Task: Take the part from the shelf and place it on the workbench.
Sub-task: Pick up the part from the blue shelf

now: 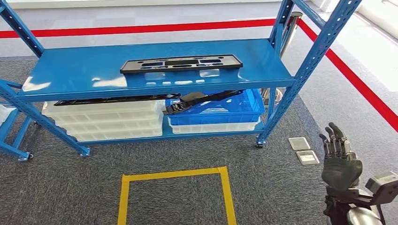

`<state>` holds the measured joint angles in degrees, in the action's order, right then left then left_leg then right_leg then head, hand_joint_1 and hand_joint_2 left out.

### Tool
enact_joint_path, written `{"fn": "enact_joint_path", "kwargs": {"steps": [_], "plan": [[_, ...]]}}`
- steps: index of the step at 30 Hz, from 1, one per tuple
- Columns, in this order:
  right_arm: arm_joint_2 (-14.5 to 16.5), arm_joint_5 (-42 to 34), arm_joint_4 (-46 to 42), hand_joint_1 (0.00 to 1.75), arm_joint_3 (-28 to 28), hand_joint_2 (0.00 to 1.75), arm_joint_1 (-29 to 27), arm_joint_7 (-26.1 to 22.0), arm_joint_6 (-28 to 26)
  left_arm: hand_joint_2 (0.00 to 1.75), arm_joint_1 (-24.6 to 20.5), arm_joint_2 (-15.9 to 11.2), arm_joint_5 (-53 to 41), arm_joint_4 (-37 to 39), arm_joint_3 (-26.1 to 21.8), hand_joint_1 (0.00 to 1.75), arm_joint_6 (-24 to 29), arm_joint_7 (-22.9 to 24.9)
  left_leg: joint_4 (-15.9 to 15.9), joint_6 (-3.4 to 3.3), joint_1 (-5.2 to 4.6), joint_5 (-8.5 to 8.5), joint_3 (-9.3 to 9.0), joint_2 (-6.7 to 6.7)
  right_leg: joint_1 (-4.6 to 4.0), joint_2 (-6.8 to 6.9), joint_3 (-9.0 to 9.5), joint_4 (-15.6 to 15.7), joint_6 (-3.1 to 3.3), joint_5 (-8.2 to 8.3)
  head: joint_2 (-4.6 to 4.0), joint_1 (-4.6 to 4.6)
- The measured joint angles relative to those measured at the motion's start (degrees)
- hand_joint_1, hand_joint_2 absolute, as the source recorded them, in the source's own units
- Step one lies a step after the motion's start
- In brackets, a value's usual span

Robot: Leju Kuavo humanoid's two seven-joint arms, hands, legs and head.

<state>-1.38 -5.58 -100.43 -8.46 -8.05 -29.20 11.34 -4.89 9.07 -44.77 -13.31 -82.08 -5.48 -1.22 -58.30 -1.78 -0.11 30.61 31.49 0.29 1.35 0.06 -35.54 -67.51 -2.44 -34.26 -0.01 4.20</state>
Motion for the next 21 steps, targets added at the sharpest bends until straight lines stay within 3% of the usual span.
{"fn": "enact_joint_path", "kwargs": {"steps": [2,3,7,9,11,12,13,14,16,17,18,21], "plan": [[-1.5,0.1,-1.5,0.00,1.8,0.00,1.2,0.3,-0.6,0.00,-0.2,0.0,-0.2,0.0,0.0,0.00,-0.3,-0.1,-0.4,0.52,-0.18,0.31,-0.02,-0.09,-0.08,-0.03,2.97,6.5,0.37,2.50,0.01,0.01],[-2.3,0.2,-2.0,0.00,2.7,0.00,1.7,0.3,-0.8,0.00,-0.2,0.0,-0.3,0.0,0.0,0.00,-0.4,-0.2,-0.5,0.77,-0.25,0.40,0.04,-0.14,-0.16,-0.07,3.58,7.9,0.69,2.73,0.01,0.01],[-5.1,0.3,-2.8,0.00,5.8,0.00,5.1,0.9,-1.5,0.00,-0.3,0.0,-0.5,0.1,0.0,0.00,-1.1,-0.4,-1.3,1.70,-0.06,1.18,0.37,-0.21,-0.08,-0.18,3.54,8.2,1.94,2.83,0.01,0.03],[-6.0,0.2,-2.9,0.00,7.1,0.00,6.7,1.1,-1.7,0.00,-0.4,0.0,-0.7,0.2,0.0,0.00,-1.2,-0.4,-5.9,2.38,0.18,4.06,2.38,-0.22,0.12,-0.02,3.54,8.3,2.28,2.93,0.01,0.04],[-6.6,0.2,-2.8,0.00,8.1,0.00,7.8,1.4,-1.7,0.00,-0.3,0.0,-0.9,0.2,0.0,0.00,-1.3,-0.4,-13.4,2.86,0.45,7.32,5.92,-0.22,0.13,0.11,3.51,8.3,2.36,2.89,0.01,0.04],[-6.8,0.2,-2.8,0.00,8.5,0.00,8.1,1.5,-1.7,0.00,-0.3,0.0,-0.9,0.2,0.1,0.00,-1.3,-0.4,-15.9,2.96,0.53,7.87,7.20,-0.22,0.13,0.15,3.52,8.3,2.36,2.87,0.01,0.03],[-7.0,0.2,-2.8,0.00,8.9,0.00,8.4,1.6,-1.7,0.00,-0.2,0.0,-0.9,0.2,0.1,0.00,-1.3,-0.4,-16.3,2.96,0.58,7.23,7.53,-0.22,0.13,0.17,3.58,8.3,2.34,2.83,0.01,0.04],[-7.1,0.1,-2.8,0.00,9.2,0.00,8.7,1.7,-1.7,0.00,-0.2,0.0,-0.9,0.2,0.1,0.00,-1.3,-0.4,-14.4,2.85,0.61,5.53,6.79,-0.22,0.13,0.15,3.69,8.3,2.29,2.77,0.01,0.04],[-7.4,0.1,-2.7,0.00,9.8,0.00,9.1,1.8,-1.8,0.00,-0.2,0.0,-0.9,0.2,0.1,0.00,-1.4,-0.4,-6.8,2.36,0.56,1.32,3.55,-0.26,0.11,0.10,3.96,8.3,2.08,2.56,0.01,0.04],[-7.5,0.0,-2.7,0.00,10.0,0.00,9.2,1.8,-1.9,0.00,-0.3,0.0,-0.9,0.2,0.1,0.00,-1.4,-0.5,-3.7,2.07,0.44,0.04,2.21,-0.29,0.05,0.05,3.99,8.3,1.89,2.48,0.01,0.04],[-7.6,0.0,-2.7,0.00,10.2,0.00,9.3,1.8,-2.1,0.00,-0.3,0.0,-0.9,0.2,0.1,0.00,-1.5,-0.5,-1.8,1.82,0.30,-0.44,1.49,-0.32,0.02,0.03,3.91,8.2,1.67,2.44,0.00,0.04],[-7.9,-0.1,-2.7,0.00,10.7,0.00,9.3,1.8,-2.3,0.00,-0.2,0.0,-0.9,0.2,0.1,0.00,-1.5,-0.5,-0.7,1.17,0.11,-0.34,1.26,-0.33,0.13,0.02,3.78,8.4,0.71,2.48,0.00,0.03]]}}
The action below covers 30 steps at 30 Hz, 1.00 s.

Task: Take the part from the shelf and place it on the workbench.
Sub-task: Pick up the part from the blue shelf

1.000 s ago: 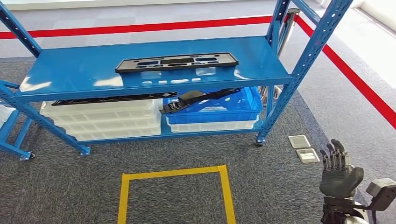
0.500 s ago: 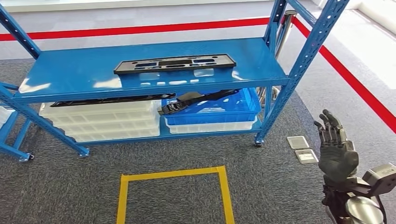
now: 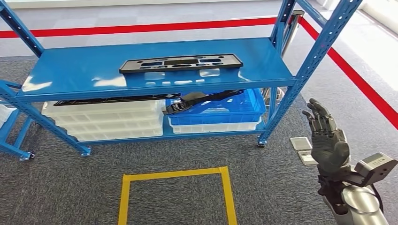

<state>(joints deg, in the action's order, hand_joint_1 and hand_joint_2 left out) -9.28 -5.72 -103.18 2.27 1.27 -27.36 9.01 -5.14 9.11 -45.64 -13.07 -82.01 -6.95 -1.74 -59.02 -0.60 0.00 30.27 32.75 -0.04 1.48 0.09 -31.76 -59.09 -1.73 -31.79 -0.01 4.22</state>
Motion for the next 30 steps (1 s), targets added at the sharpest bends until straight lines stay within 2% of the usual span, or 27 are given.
{"fn": "enact_joint_path", "kwargs": {"steps": [2,3,5,6,7,8,10,11,12,15,17,18,20,21,22,23,24,26,27,28,30], "plan": [[-0.3,0.0,0.0,0.00,0.3,0.00,0.1,0.0,0.0,0.00,0.0,0.0,0.0,0.0,0.0,0.00,0.0,0.0,0.7,-0.65,0.21,-0.33,-0.36,0.09,-0.02,-0.02,-0.43,-1.5,-0.41,-1.31,0.01,-0.01],[-0.4,0.0,0.0,0.00,0.4,0.00,0.0,0.0,-0.1,0.00,-0.1,0.0,0.0,0.0,0.0,0.00,0.0,0.0,1.0,-0.94,0.31,-0.45,-0.52,0.14,-0.04,-0.03,-1.43,-3.8,-0.48,-2.81,0.01,-0.01],[-0.7,-0.1,0.1,0.00,0.6,0.00,-0.1,0.0,-0.1,0.00,-0.1,0.0,0.0,0.0,0.0,0.00,0.0,0.0,1.0,-1.19,0.17,-0.43,-0.56,0.18,-0.13,-0.05,-4.82,-11.0,-0.54,-6.13,0.01,-0.01],[-0.7,-0.1,0.2,0.00,0.8,0.00,-0.3,0.0,-0.1,0.00,0.0,0.0,0.0,0.0,0.0,0.00,-0.1,0.0,1.0,-1.23,0.10,-0.41,-0.58,0.19,-0.13,-0.05,-6.28,-13.9,-0.60,-6.97,0.01,-0.01],[-0.8,-0.1,0.3,0.00,0.9,0.00,-0.4,0.0,-0.1,0.00,0.0,0.0,0.0,0.0,0.0,0.00,-0.1,0.0,1.0,-1.26,0.06,-0.38,-0.62,0.19,-0.13,-0.05,-6.89,-15.0,-0.64,-6.70,0.01,-0.01],[-0.9,-0.2,0.3,0.00,1.0,0.00,-0.5,0.0,-0.1,0.00,0.0,0.0,0.0,0.0,0.0,0.00,-0.2,0.0,0.9,-1.24,0.04,-0.35,-0.70,0.18,-0.13,-0.03,-6.40,-13.8,-0.67,-5.32,0.01,-0.01],[-1.0,-0.4,0.4,0.00,1.2,0.00,-0.5,0.0,-0.1,0.00,0.0,0.0,0.0,0.1,0.0,0.00,-0.2,0.0,0.8,-1.01,0.03,-0.15,-0.89,0.15,-0.11,0.01,-3.16,-6.6,-0.59,-1.31,0.01,-0.01],[-1.0,-0.5,0.4,0.00,1.3,0.00,-0.5,0.0,-0.1,0.00,0.0,0.0,0.0,0.1,0.0,0.00,-0.2,0.0,0.6,-0.77,-0.08,0.00,-0.85,0.12,-0.15,-0.01,-1.70,-3.2,-0.43,0.01,0.01,0.00],[-1.1,-0.5,0.4,0.00,1.4,0.00,-0.6,0.0,-0.1,0.00,0.0,0.0,0.0,0.2,0.0,0.00,-0.2,0.0,0.4,-0.52,-0.18,0.12,-0.77,0.10,-0.20,-0.05,-0.83,-1.1,-0.20,0.64,0.01,0.01],[-1.1,-0.7,0.4,0.00,1.6,0.00,-0.7,-0.1,-0.1,0.00,0.0,0.0,0.0,0.2,0.0,0.00,-0.2,0.1,0.3,0.10,-0.22,0.26,-0.67,0.07,-0.35,-0.17,-0.61,-0.1,0.67,0.67,0.01,0.03],[-1.1,-0.7,0.4,0.00,1.7,0.00,-0.6,-0.1,-0.1,0.00,-0.1,0.0,0.0,0.2,0.0,0.00,-0.3,0.1,-1.0,0.73,-0.03,1.47,-0.24,0.06,-0.18,-0.09,-0.54,0.0,1.28,0.78,0.01,0.04],[-1.1,-0.7,0.4,0.00,1.7,0.00,-0.6,-0.1,-0.1,0.00,-0.1,0.0,0.0,0.2,0.0,0.00,-0.3,0.1,-3.1,1.10,0.09,2.90,0.64,0.06,-0.06,-0.02,-0.52,0.0,1.51,0.83,0.01,0.04],[-1.1,-0.8,0.4,0.00,1.8,0.00,-0.7,-0.1,-0.1,0.00,0.0,0.0,0.0,0.2,0.0,0.00,-0.3,0.1,-10.1,1.66,0.32,6.32,3.73,0.06,-0.06,0.08,-0.54,0.0,1.75,0.79,0.01,0.04],[-1.1,-0.9,0.4,0.00,1.8,0.00,-0.8,-0.1,0.0,0.00,0.0,0.0,0.0,0.2,0.0,0.00,-0.4,0.1,-13.2,1.80,0.39,7.36,5.17,0.06,-0.06,0.10,-0.54,0.0,1.77,0.77,0.01,0.04],[-1.1,-0.9,0.4,0.00,1.8,0.00,-0.8,-0.1,0.0,0.00,0.1,0.0,0.0,0.2,0.0,0.00,-0.4,0.1,-14.8,1.83,0.44,7.43,5.93,0.07,-0.06,0.10,-0.51,0.0,1.77,0.75,0.01,0.04],[-1.1,-1.0,0.4,0.00,1.8,0.00,-0.9,-0.1,0.1,0.00,0.1,0.0,0.0,0.2,0.0,0.00,-0.4,0.1,-14.2,1.75,0.45,6.47,5.75,0.06,-0.07,0.07,-0.44,0.0,1.78,0.71,0.01,0.04],[-1.1,-1.0,0.4,0.00,1.9,0.00,-1.0,-0.1,0.1,0.00,0.1,0.0,0.0,0.2,0.0,0.00,-0.5,0.1,-11.6,1.56,0.45,4.62,4.61,0.06,-0.08,0.03,-0.33,0.0,1.73,0.66,0.00,0.04],[-1.1,-1.1,0.3,0.00,1.9,0.00,-1.0,-0.1,0.1,0.00,0.0,0.0,0.0,0.2,0.0,0.00,-0.6,0.1,-4.3,0.90,0.26,0.95,1.37,0.04,-0.15,-0.05,-0.15,0.0,1.49,0.48,0.00,0.04],[-1.2,-1.2,0.2,0.00,1.9,0.00,-1.0,-0.2,0.2,0.00,0.0,0.0,0.0,0.2,0.0,0.00,-0.7,0.1,-1.6,0.56,0.11,0.09,0.20,0.03,-0.19,-0.08,-0.17,0.0,1.26,0.42,0.00,0.04],[-1.2,-1.3,0.2,0.00,1.9,0.00,-1.1,-0.2,0.2,0.00,-0.1,0.0,0.0,0.2,0.0,0.00,-0.7,0.1,-0.2,0.31,-0.06,-0.07,-0.36,0.02,-0.20,-0.08,-0.25,0.0,0.99,0.40,0.01,0.03],[-1.2,-1.5,0.0,0.00,1.9,0.00,-1.2,-0.2,0.3,0.00,0.0,0.0,0.0,0.2,0.0,0.00,-0.7,0.1,0.4,-0.06,-0.27,0.21,-0.56,0.01,-0.12,-0.09,-0.29,0.1,0.33,0.49,0.01,0.02]]}}
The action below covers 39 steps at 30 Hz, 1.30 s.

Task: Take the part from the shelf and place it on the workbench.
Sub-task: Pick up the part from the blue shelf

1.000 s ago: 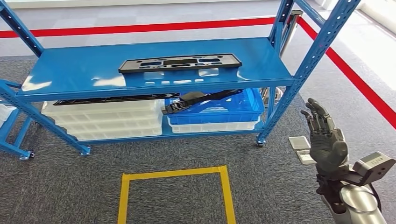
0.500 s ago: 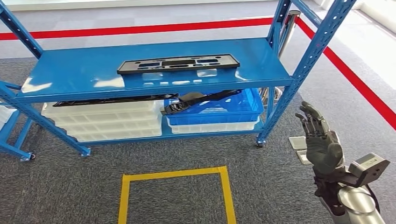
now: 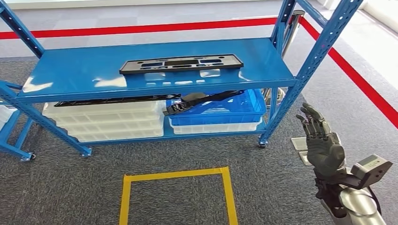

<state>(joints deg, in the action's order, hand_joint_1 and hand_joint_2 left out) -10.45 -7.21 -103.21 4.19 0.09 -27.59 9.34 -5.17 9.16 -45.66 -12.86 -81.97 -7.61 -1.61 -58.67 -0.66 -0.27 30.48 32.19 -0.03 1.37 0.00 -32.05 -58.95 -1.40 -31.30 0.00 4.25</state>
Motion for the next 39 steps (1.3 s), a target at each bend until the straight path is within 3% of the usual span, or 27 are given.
{"fn": "enact_joint_path", "kwargs": {"steps": [2,3,6,7,8,10,12,13,16,18,21,22,23,24,26,28,30,33,35,37,38,39], "plan": [[-0.1,-0.1,-0.3,0.00,0.0,0.00,0.0,0.0,0.1,0.00,0.1,0.0,0.0,0.0,0.0,0.00,0.0,0.0,0.6,-0.54,0.14,-0.32,-0.33,0.09,0.05,-0.02,-0.09,-0.7,-0.48,-0.78,0.00,-0.01],[-0.2,-0.2,-0.4,0.00,0.0,0.00,0.0,0.0,0.2,0.00,0.1,0.0,0.0,0.0,0.0,0.00,0.0,0.0,1.0,-0.85,0.26,-0.50,-0.50,0.14,0.02,-0.03,-0.78,-2.4,-0.61,-1.99,0.00,-0.01],[-0.3,-0.2,-0.4,0.00,0.0,0.00,-0.2,0.0,0.2,0.00,0.0,0.0,0.0,0.0,0.0,0.00,0.0,0.0,1.2,-1.30,0.28,-0.50,-0.62,0.21,0.01,-0.03,-5.68,-12.5,-0.72,-6.76,0.00,-0.03],[-0.3,-0.2,-0.4,0.00,0.0,0.00,-0.4,0.0,0.2,0.00,0.0,0.0,0.0,0.0,0.0,0.00,0.0,0.0,1.1,-1.34,0.24,-0.44,-0.65,0.21,0.00,-0.03,-6.85,-14.7,-0.79,-7.08,0.00,-0.03],[-0.3,-0.2,-0.4,0.00,0.0,0.00,-0.4,0.0,0.3,0.00,0.0,0.0,0.0,0.0,0.0,0.00,0.0,0.0,1.1,-1.33,0.25,-0.36,-0.74,0.21,0.01,-0.01,-7.01,-14.8,-0.86,-6.23,0.00,-0.03],[-0.3,-0.3,-0.4,0.00,0.0,0.00,-0.4,0.0,0.3,0.00,0.0,0.0,0.0,0.0,0.0,0.00,0.0,0.1,1.0,-1.05,0.31,-0.02,-1.07,0.18,0.10,0.04,-4.46,-8.9,-0.97,-2.16,0.00,-0.03],[-0.3,-0.3,-0.5,0.00,0.0,0.00,-0.4,0.0,0.3,0.00,0.0,0.0,0.0,0.0,0.0,0.00,0.0,0.2,0.5,-0.39,0.12,0.52,-1.17,0.12,0.09,0.07,-1.58,-2.5,-0.82,0.33,0.00,-0.01],[-0.3,-0.4,-0.6,0.00,0.0,0.00,-0.5,0.0,0.3,0.00,0.0,0.0,-0.1,0.0,0.0,0.00,0.0,0.3,0.3,-0.08,0.03,0.73,-1.14,0.08,0.04,0.05,-0.93,-1.0,-0.57,0.54,0.00,0.02],[-0.3,-0.4,-0.8,0.00,0.0,0.00,-0.8,-0.1,0.3,0.00,0.0,0.0,-0.1,0.0,0.0,0.00,0.2,0.4,0.1,0.44,0.11,1.14,-1.18,0.03,-0.07,-0.06,-0.71,-0.6,0.43,0.09,0.00,0.06],[-0.3,-0.4,-1.0,0.00,0.0,0.00,-0.9,-0.1,0.4,0.00,-0.1,0.1,-0.1,0.0,0.0,0.00,0.3,0.4,-2.1,0.99,0.29,2.66,-0.35,0.03,0.09,0.02,-0.46,-0.5,0.99,-0.03,0.00,0.06],[-0.3,-0.5,-1.3,0.00,0.1,0.00,-0.9,-0.1,0.5,0.00,0.0,0.1,-0.2,0.0,0.0,0.00,0.3,0.4,-12.7,1.70,0.53,7.16,5.00,0.04,0.09,0.13,-0.10,-0.5,1.56,-0.48,-0.01,0.06],[-0.3,-0.5,-1.3,0.00,0.1,0.00,-1.0,-0.1,0.5,0.00,0.1,0.1,-0.3,0.0,0.0,0.00,0.2,0.4,-15.5,1.74,0.55,7.69,6.66,0.04,0.06,0.12,0.09,-0.5,1.63,-0.68,-0.01,0.06],[-0.3,-0.6,-1.3,0.00,0.1,0.00,-1.1,-0.1,0.6,0.00,0.2,0.1,-0.4,0.0,0.0,0.00,0.2,0.4,-16.3,1.63,0.54,7.05,7.38,0.03,0.02,0.08,0.39,-0.5,1.64,-0.93,-0.01,0.06],[-0.3,-0.7,-1.4,0.00,0.1,0.00,-1.1,-0.1,0.6,0.00,0.2,0.1,-0.5,0.0,0.0,0.00,0.1,0.4,-14.7,1.37,0.50,5.26,6.98,0.03,-0.02,0.03,0.82,-0.5,1.62,-1.21,-0.01,0.06],[-0.3,-0.7,-1.6,0.00,0.2,0.00,-1.1,-0.2,0.7,0.00,0.2,0.1,-0.5,0.0,0.0,0.00,0.0,0.4,-7.7,0.41,0.23,0.73,4.24,0.01,-0.11,-0.03,1.81,-0.4,1.49,-1.86,-0.01,0.05],[-0.3,-0.8,-1.9,0.00,0.2,0.00,-1.1,-0.3,0.8,0.00,0.1,0.0,-0.6,0.0,0.1,0.00,0.0,0.5,-2.8,-0.63,-0.24,-1.17,2.14,0.01,-0.15,-0.06,2.36,-0.3,1.06,-2.34,-0.01,0.05],[-0.3,-0.9,-2.2,0.00,0.3,0.00,-1.2,-0.5,0.9,0.00,0.1,0.0,-0.6,0.0,0.1,0.00,0.0,0.5,-1.4,-1.40,-0.55,-0.58,1.56,0.01,-0.11,-0.01,2.33,-0.5,0.31,-2.13,0.00,0.04],[-0.4,-1.0,-2.5,0.00,0.3,0.00,-1.2,-0.7,0.9,0.00,0.1,-0.1,-0.6,0.0,0.1,0.00,0.0,0.6,0.3,-1.84,-0.14,-0.22,-0.02,-0.03,-0.09,0.05,1.81,-2.6,-0.57,-2.62,0.00,0.02],[-0.5,-1.0,-2.5,0.00,0.4,0.00,-1.1,-0.7,0.9,0.00,0.1,-0.1,-0.6,0.0,0.1,0.00,0.0,0.5,0.8,-1.98,0.00,0.00,-0.93,-0.04,-0.09,-0.01,-0.95,-7.7,-0.87,-5.14,0.00,-0.01],[-0.6,-1.1,-2.5,0.00,0.4,0.00,-1.4,-0.7,0.9,0.00,0.2,0.0,-0.6,0.0,0.1,0.00,0.0,0.5,0.8,-2.00,-0.01,0.53,-1.42,-0.04,-0.08,-0.01,-5.16,-13.7,-1.16,-7.17,0.00,-0.01],[-0.6,-1.0,-2.5,0.00,0.5,0.00,-1.6,-0.7,0.9,0.00,0.2,0.0,-0.6,0.0,0.1,0.00,0.0,0.5,0.7,-1.89,0.01,0.88,-1.78,-0.04,-0.07,0.00,-6.47,-14.8,-1.21,-6.79,0.00,-0.01],[-0.6,-1.0,-2.5,0.00,0.5,0.00,-1.7,-0.7,0.8,0.00,0.3,0.0,-0.6,0.0,0.1,0.00,0.0,0.5,0.7,-1.72,0.06,1.28,-2.28,-0.04,-0.06,0.02,-6.75,-13.8,-1.24,-5.22,0.00,-0.01]]}}
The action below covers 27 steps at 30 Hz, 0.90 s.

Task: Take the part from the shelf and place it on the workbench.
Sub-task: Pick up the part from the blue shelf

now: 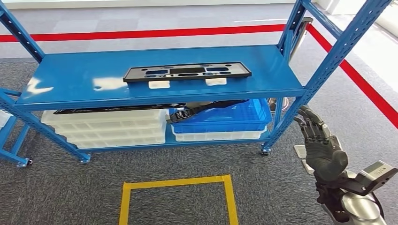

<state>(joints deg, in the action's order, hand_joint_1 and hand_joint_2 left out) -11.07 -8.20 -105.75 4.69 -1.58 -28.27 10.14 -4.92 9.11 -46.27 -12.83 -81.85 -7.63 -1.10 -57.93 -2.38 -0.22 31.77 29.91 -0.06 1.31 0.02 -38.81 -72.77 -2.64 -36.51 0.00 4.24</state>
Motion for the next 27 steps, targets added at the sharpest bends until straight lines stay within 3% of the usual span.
{"fn": "enact_joint_path", "kwargs": {"steps": [2,3,5,8,10,13,14,15,16,18,19,22,24,26,27], "plan": [[0.0,0.2,-0.1,0.00,0.0,0.00,-0.1,0.0,-0.3,0.00,0.0,0.0,0.0,0.0,0.0,0.00,0.0,-0.1,0.0,0.46,0.14,0.96,-1.33,0.01,0.03,0.04,1.84,6.2,0.06,4.91,0.00,0.00],[0.0,0.3,-0.1,0.00,0.0,0.00,-0.1,0.0,-0.4,0.00,0.0,0.0,0.0,0.0,0.0,0.00,0.0,-0.1,-0.1,0.74,0.16,1.40,-1.86,0.01,-0.08,0.09,2.76,9.3,0.16,6.15,-0.01,0.00],[-0.1,0.5,-0.2,0.00,0.0,0.00,-0.3,0.0,-0.5,0.00,-0.1,0.0,0.0,0.0,0.0,0.00,0.0,-0.2,-0.2,1.46,0.11,2.15,-2.33,0.02,-0.34,0.19,3.53,11.8,1.02,6.44,-0.01,-0.03],[-0.1,0.6,-0.6,0.00,0.0,0.00,-0.4,0.1,-0.6,0.00,-0.1,0.0,0.0,0.0,0.1,0.00,0.0,-0.2,-1.2,2.31,0.05,2.54,-2.54,0.02,-0.22,0.12,4.17,12.1,2.47,6.10,0.00,-0.06],[-0.1,0.6,-0.9,0.00,0.0,0.00,-0.3,0.1,-0.6,0.00,-0.3,0.0,-0.1,0.0,0.1,0.00,0.0,-0.3,-5.2,2.87,0.22,3.29,-0.53,0.02,0.05,0.11,4.99,12.2,3.01,5.67,0.00,0.03],[-0.1,0.6,-1.0,0.00,0.1,0.00,-0.4,0.1,-0.6,0.00,-0.3,0.0,-0.1,0.0,0.1,0.00,0.0,-0.3,-15.2,3.74,0.52,6.99,6.17,0.02,0.02,0.03,5.82,12.3,3.33,4.67,0.00,0.08],[-0.1,0.6,-1.0,0.00,0.1,0.00,-0.4,0.1,-0.6,0.00,-0.1,0.0,-0.1,0.0,0.1,0.00,0.0,-0.3,-16.7,3.78,0.53,7.33,7.79,0.02,-0.02,-0.05,6.24,12.3,3.33,4.29,0.00,0.08],[-0.1,0.6,-1.1,0.00,0.1,0.00,-0.5,0.1,-0.7,0.00,0.0,0.0,-0.1,0.0,0.1,0.00,0.0,-0.3,-16.3,3.64,0.49,6.40,8.47,0.02,-0.08,-0.13,6.80,12.3,3.32,3.87,0.00,0.09],[-0.1,0.6,-1.1,0.00,0.1,0.00,-0.5,0.1,-0.7,0.00,0.0,0.0,-0.1,0.0,0.1,0.00,0.0,-0.3,-14.0,3.29,0.39,4.21,8.24,0.02,-0.18,-0.16,7.49,12.3,3.29,3.43,0.00,0.09],[-0.1,0.7,-1.4,0.00,0.1,0.00,-0.5,0.1,-1.1,0.00,0.1,-0.1,-0.1,0.0,0.1,0.00,0.1,-0.3,-7.6,2.03,-0.14,-0.83,6.85,0.01,-0.33,-0.10,8.73,12.4,3.20,2.57,0.00,0.07],[-0.1,0.8,-1.4,0.00,0.1,0.00,-0.5,0.1,-1.3,0.00,0.0,-0.2,-0.2,0.0,0.1,0.00,0.2,-0.3,-5.5,1.28,-0.53,-1.85,6.42,0.00,-0.27,-0.09,9.05,12.6,3.03,2.27,0.00,0.06],[-0.2,0.8,-1.8,0.00,0.0,0.00,-0.7,0.2,-1.6,0.00,0.3,-0.4,-0.4,0.1,0.1,0.00,0.4,-0.3,-2.7,-0.23,-1.23,-1.81,5.34,-0.08,-0.02,-0.15,9.51,12.6,1.96,2.35,0.00,0.05],[-0.5,0.8,-2.1,0.00,0.0,0.00,-0.7,0.2,-1.6,0.00,0.3,-0.5,-0.4,0.1,0.1,0.00,0.3,-0.5,-1.1,-0.50,-0.91,-2.19,3.60,-0.05,-0.06,-0.12,9.81,11.3,1.34,2.31,0.00,0.01],[-0.8,0.8,-2.3,0.00,0.0,0.00,-0.5,0.3,-1.6,0.00,0.0,-0.5,-0.5,0.1,0.1,0.00,0.1,-0.6,-0.3,-0.66,-0.56,-1.98,2.19,-0.02,-0.07,-0.13,7.93,7.5,1.09,0.23,0.00,-0.02],[-0.9,0.7,-2.3,0.00,-0.1,0.00,-0.5,0.3,-1.6,0.00,-0.1,-0.5,-0.5,0.1,0.1,0.00,0.1,-0.6,-0.2,-0.72,-0.50,-1.71,1.83,-0.03,-0.08,-0.13,5.92,4.5,0.96,-1.31,0.00,-0.02]]}}
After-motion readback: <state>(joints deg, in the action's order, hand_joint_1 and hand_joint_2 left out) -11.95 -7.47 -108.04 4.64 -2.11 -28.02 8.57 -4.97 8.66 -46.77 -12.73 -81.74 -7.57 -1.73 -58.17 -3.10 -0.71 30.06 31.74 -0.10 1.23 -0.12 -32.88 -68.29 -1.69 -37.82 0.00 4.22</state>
